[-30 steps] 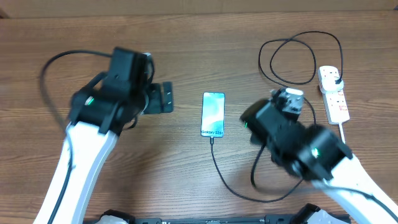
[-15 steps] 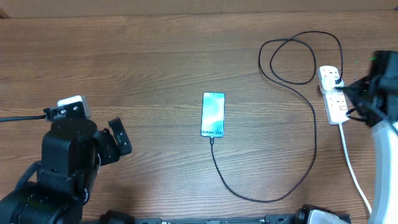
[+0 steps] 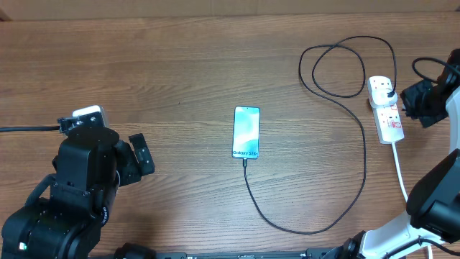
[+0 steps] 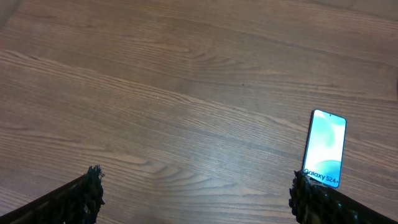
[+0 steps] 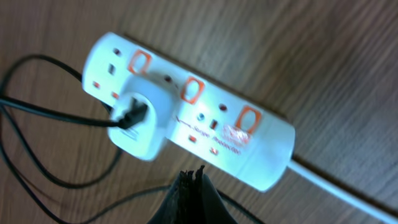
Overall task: Plug charger to phone and switch on socket
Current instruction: 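Press down the orange switch beside the charger with the right gripper, then lift the right gripper away from the power strip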
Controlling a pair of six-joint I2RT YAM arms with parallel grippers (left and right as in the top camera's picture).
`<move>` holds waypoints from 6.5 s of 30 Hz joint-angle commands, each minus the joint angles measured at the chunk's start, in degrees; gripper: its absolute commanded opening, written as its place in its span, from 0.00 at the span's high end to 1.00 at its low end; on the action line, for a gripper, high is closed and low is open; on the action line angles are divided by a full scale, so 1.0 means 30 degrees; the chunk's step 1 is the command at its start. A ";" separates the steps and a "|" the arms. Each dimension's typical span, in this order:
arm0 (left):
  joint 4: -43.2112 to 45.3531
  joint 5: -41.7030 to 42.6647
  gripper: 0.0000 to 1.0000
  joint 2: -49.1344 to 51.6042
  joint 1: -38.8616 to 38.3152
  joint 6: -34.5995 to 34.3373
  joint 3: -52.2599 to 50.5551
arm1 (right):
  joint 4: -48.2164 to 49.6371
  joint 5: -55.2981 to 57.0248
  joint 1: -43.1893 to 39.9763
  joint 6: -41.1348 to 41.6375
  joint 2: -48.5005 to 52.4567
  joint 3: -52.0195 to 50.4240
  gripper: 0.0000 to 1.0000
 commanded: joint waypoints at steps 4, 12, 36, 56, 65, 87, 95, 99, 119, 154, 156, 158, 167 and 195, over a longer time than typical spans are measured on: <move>-0.0066 -0.0401 0.00 -0.0787 0.0073 -0.0401 0.0058 | 0.0546 0.1501 -0.0087 -0.0823 0.0408 0.0750 0.96; -0.0073 -0.0408 0.00 -0.3949 0.0656 -0.0401 0.0058 | 0.0546 0.1617 0.0022 -0.0816 0.1996 0.0750 0.96; -0.0270 -0.0408 0.00 -0.6936 0.2572 -0.0401 0.0058 | 0.2492 -0.0087 0.0138 -0.0962 0.4364 0.0750 0.96; -0.0270 -0.0408 0.00 -0.6936 0.2572 -0.0401 0.0058 | 0.3359 -0.0189 0.1064 -0.0976 0.5377 0.0772 0.96; -0.0270 -0.0408 0.00 -0.6936 0.2572 -0.0401 0.0058 | 0.3206 -0.0641 0.1647 -0.2178 0.6251 0.0801 0.96; -0.0270 -0.0408 0.01 -0.6936 0.2572 -0.0401 0.0058 | -0.5639 -0.0393 -0.0357 -0.2725 0.6266 0.8451 0.96; -0.0270 -0.0408 0.00 -0.6936 0.2572 -0.0401 0.0058 | -0.5552 -0.0393 -0.0299 -0.2805 0.8109 0.8575 0.96; -0.0270 -0.0408 0.00 -0.6936 0.2572 -0.0401 0.0058 | -0.5311 -0.0393 -0.0299 -0.2805 0.8655 0.8575 0.96; -0.0270 -0.0408 0.00 -0.6936 0.2572 -0.0401 0.0058 | -0.4692 -0.0714 0.0546 -0.2820 0.9952 0.8218 0.96; -0.0656 -0.0408 0.00 -1.5795 0.4947 -0.0408 0.0051 | -0.4328 -0.6987 -0.1515 -0.1137 -0.7701 1.1453 0.96; -0.1348 -0.0408 0.01 -1.6123 0.4954 -0.0401 0.0051 | -0.2091 -0.6980 -0.1501 -0.0219 -1.0032 1.1453 0.96; -0.2135 -0.0408 0.00 -1.6393 0.4954 -0.0401 0.0044 | -0.1071 -0.7133 -0.1406 -0.0226 -1.1023 1.1679 0.96; -0.5238 -0.0459 0.01 -1.7996 0.5056 -0.0699 0.0590 | 0.2994 -1.2240 -0.1392 0.2790 -1.1300 1.2458 0.96; 0.1887 0.1734 0.00 -1.7996 0.6696 -0.2608 -0.4197 | 0.6222 -0.7643 0.5486 -0.2404 -2.1872 0.4284 0.78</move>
